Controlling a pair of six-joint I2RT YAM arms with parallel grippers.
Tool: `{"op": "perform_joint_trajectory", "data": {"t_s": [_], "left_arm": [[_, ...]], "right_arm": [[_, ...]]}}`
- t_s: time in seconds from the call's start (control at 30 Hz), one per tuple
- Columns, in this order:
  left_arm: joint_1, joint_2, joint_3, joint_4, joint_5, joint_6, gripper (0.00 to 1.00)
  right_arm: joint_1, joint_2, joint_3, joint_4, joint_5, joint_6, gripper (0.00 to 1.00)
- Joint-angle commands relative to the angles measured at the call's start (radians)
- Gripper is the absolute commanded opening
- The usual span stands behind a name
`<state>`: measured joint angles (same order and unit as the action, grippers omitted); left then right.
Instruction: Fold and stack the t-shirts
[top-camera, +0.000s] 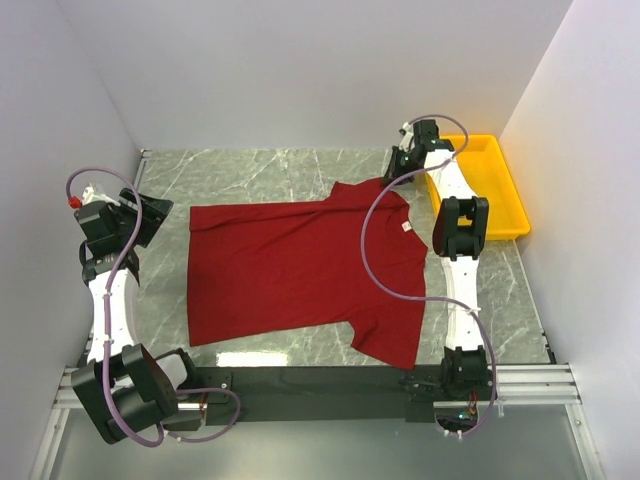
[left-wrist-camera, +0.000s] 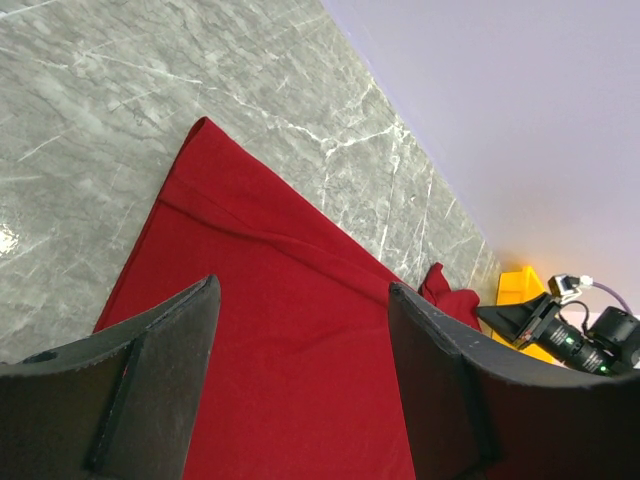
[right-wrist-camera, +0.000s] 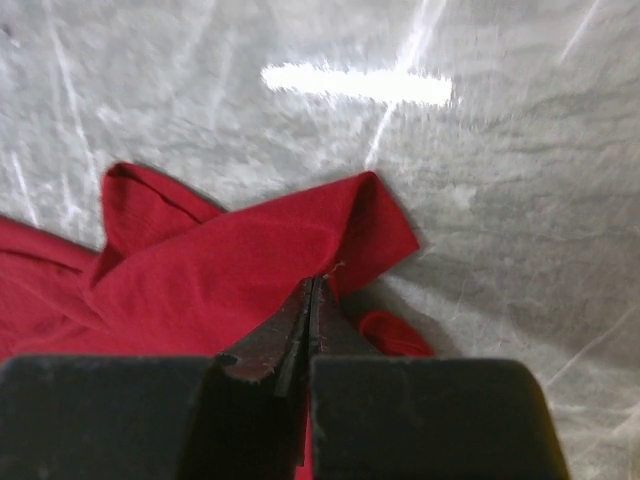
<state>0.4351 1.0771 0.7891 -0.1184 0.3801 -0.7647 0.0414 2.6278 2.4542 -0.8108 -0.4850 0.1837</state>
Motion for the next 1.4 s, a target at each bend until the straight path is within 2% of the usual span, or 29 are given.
{"op": "perform_joint_trajectory", "data": {"t_s": [0.0,0.53,0.8,0.97,1.0,1.03,1.07,1.1,1.2,1.37], "left_arm": [[0.004,-0.022,0.016,0.023,0.019,-0.004,0.73],[0.004,-0.031,0.016,0.023,0.028,0.008,0.73],[0.004,-0.031,0.016,0.026,0.040,0.016,0.73],[0.004,-0.032,0.009,0.037,0.048,0.015,0.73],[0.004,-0.031,0.004,0.042,0.049,0.013,0.73],[0.002,-0.031,0.002,0.043,0.052,0.013,0.73],[0.004,-0.029,0.001,0.042,0.052,0.013,0.73],[0.004,-0.028,0.002,0.043,0.052,0.013,0.73],[0.004,-0.029,0.005,0.042,0.051,0.016,0.73],[0.005,-0.029,0.002,0.042,0.049,0.016,0.73]], "right_arm": [[0.008,-0.054,-0.052,0.034,-0.017,-0.033,0.00],[-0.014,-0.255,-0.185,0.217,-0.115,-0.035,0.00],[-0.015,-0.322,-0.250,0.182,-0.142,-0.151,0.00],[-0.017,-0.310,-0.239,0.147,-0.127,-0.173,0.01],[-0.017,-0.296,-0.222,0.136,-0.125,-0.162,0.07],[-0.015,-0.257,-0.196,0.122,-0.124,-0.159,0.27],[-0.015,-0.237,-0.143,0.104,-0.101,-0.149,0.39],[-0.014,-0.220,-0.118,0.101,-0.087,-0.147,0.55],[-0.008,-0.181,-0.098,0.119,-0.002,-0.151,0.76],[-0.005,-0.082,0.001,0.047,0.060,-0.145,0.77]]}}
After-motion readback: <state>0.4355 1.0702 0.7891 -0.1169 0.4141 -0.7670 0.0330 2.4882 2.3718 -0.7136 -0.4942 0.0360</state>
